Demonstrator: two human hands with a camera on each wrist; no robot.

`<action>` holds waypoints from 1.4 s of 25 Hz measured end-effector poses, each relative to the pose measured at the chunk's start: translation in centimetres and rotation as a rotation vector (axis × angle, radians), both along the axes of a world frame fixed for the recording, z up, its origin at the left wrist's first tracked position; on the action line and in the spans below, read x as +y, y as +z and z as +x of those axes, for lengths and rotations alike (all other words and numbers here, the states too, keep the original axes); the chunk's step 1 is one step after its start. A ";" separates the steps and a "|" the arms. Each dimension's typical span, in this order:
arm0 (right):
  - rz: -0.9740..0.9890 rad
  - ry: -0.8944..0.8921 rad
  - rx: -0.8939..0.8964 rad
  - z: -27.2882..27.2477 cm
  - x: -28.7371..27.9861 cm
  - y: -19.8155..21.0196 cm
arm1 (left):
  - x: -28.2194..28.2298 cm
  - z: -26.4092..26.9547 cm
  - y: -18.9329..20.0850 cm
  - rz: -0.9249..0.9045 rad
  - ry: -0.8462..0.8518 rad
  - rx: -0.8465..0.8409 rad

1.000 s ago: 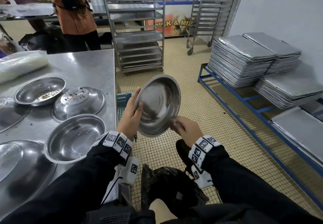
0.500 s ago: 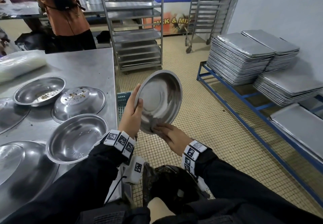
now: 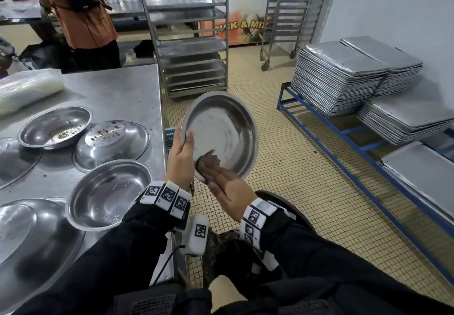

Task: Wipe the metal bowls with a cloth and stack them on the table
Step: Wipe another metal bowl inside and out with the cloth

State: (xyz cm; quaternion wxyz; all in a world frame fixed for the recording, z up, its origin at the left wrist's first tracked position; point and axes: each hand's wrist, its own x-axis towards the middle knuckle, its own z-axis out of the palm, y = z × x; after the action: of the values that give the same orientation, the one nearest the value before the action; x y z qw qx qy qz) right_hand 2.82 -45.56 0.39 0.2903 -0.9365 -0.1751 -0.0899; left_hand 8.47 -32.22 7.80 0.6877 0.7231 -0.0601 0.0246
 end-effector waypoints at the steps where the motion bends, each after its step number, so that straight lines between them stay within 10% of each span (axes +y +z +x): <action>1: -0.094 -0.020 -0.029 0.4 -1.2 -0.4 | 0.2 0.0 0.3 -0.002 0.009 -0.001; 5: -0.267 -0.127 -0.055 1.4 -3.5 -0.2 | 0.6 -0.7 0.5 -0.016 0.005 0.009; 11: 0.117 -0.114 0.115 -0.3 2.3 1.8 | 0.9 -0.5 0.3 0.009 0.033 -0.032; 18: -0.435 -0.333 0.102 1.7 -4.4 0.7 | 2.5 -0.8 -1.2 -0.127 -0.010 0.050; 26: 0.169 -0.481 0.088 3.3 -5.5 3.9 | 4.7 -1.9 -3.0 -0.165 -0.092 0.327; 35: 0.595 -0.750 0.146 2.6 -4.0 2.9 | 5.5 -2.1 -3.5 -0.124 -0.096 0.224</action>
State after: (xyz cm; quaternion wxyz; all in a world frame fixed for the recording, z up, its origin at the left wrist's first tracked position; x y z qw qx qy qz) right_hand 5.45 -49.52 3.28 0.5047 -0.8152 0.2287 -0.1685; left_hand 6.42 -26.73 4.34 0.7337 0.6738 -0.0158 -0.0857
